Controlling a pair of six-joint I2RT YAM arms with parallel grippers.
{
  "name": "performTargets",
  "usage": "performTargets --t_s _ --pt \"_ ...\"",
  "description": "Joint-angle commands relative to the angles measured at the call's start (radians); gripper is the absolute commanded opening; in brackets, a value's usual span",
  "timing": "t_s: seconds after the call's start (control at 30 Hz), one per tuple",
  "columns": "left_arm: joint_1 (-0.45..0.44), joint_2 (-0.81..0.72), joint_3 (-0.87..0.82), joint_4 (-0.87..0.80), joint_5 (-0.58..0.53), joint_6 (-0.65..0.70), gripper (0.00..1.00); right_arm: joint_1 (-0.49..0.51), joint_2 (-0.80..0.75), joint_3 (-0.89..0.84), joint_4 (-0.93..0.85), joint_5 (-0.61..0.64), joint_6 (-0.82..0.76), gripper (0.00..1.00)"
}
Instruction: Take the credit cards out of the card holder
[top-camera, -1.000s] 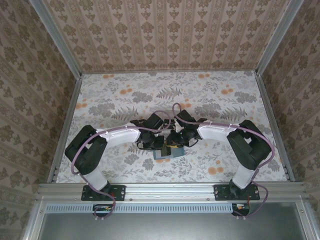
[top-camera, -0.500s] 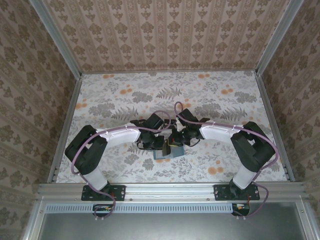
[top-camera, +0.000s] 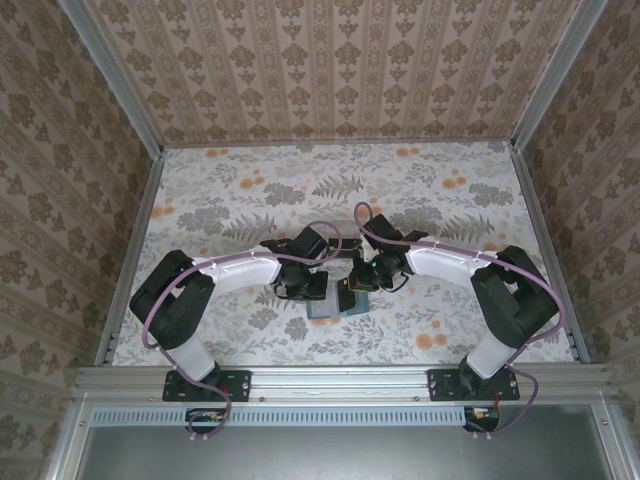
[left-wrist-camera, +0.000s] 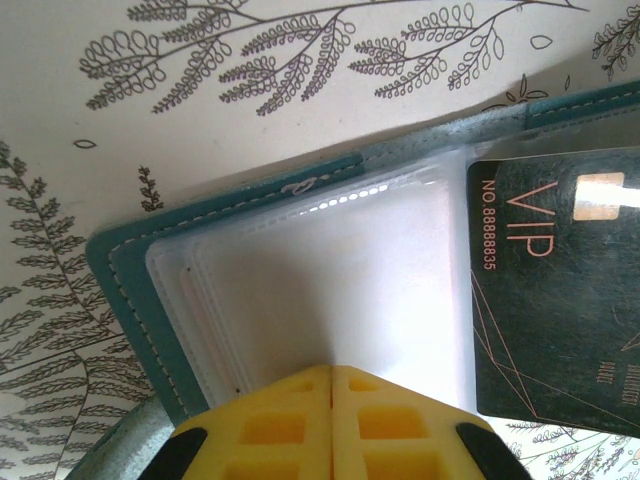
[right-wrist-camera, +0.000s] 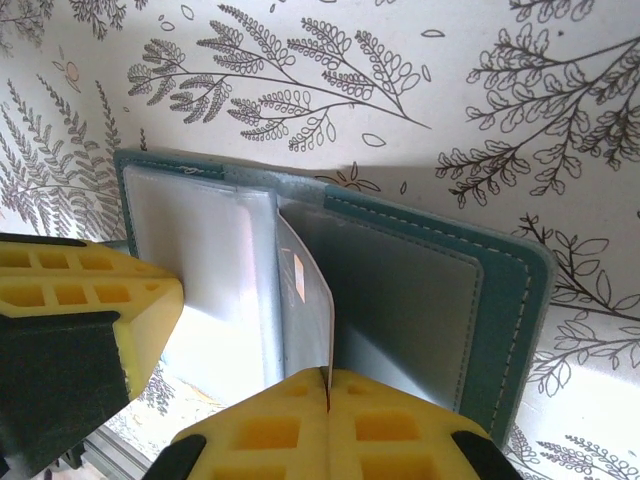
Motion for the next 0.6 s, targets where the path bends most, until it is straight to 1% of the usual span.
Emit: performTargets --t_s 0.0,0.2,0.27,0.4,0.57 --pt "-0.004 0.026 -0.013 -0.075 -0.026 0.018 0.09 -0.003 -0.003 0.011 -0.05 0.021 -0.012 0.09" --pt "-0.004 0.023 -0.009 -0.072 -0.026 0.018 0.09 0.001 0.017 -0.003 0.031 -0.068 0.033 0.15" --pt "-0.005 0.02 -0.006 -0.074 -0.025 0.018 0.09 0.005 0.017 -0.006 0.045 -0.083 0.046 0.16" --pt "-0.005 0.01 0.004 -0.077 -0.026 0.019 0.1 0.012 0.009 -0.012 0.043 -0.083 0.056 0.16" --pt "-0.004 -0.016 0.007 -0.072 -0.044 0.018 0.1 0.013 -0.001 -0.015 0.022 -0.053 0.054 0.1"
